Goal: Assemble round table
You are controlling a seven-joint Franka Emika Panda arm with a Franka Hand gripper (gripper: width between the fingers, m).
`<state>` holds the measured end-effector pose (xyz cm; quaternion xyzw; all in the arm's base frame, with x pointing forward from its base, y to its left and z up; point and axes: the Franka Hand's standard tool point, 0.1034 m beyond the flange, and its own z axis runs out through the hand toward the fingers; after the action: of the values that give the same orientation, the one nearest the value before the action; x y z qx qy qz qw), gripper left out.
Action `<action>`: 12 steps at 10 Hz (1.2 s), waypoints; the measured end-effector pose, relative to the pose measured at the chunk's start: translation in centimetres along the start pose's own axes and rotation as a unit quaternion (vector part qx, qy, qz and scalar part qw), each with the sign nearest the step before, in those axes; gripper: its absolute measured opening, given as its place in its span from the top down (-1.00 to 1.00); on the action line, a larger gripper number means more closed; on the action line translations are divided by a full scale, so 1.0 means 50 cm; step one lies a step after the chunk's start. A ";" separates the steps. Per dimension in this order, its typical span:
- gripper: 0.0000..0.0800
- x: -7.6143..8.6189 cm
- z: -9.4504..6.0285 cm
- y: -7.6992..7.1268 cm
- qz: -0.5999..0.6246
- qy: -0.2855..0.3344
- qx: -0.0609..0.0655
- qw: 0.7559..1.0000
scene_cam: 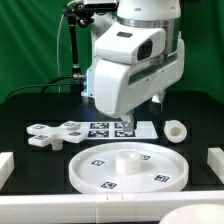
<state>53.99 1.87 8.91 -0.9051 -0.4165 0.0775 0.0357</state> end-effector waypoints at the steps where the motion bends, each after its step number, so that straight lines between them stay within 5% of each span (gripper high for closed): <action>1: -0.62 0.000 0.000 0.000 0.000 0.000 0.000 1.000; 5: -0.62 0.000 0.000 0.000 0.000 0.000 0.000 1.000; 10: -0.62 0.013 0.057 0.085 -0.079 0.048 -0.050 0.994; 12: -0.62 -0.001 0.078 0.086 -0.075 0.050 -0.050 0.995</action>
Offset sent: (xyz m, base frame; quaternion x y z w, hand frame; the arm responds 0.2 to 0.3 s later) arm 0.0000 0.0000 0.0000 0.0000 0.0000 0.0000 1.0000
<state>56.52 -0.95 4.51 -0.8749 -0.4840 0.0085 0.0169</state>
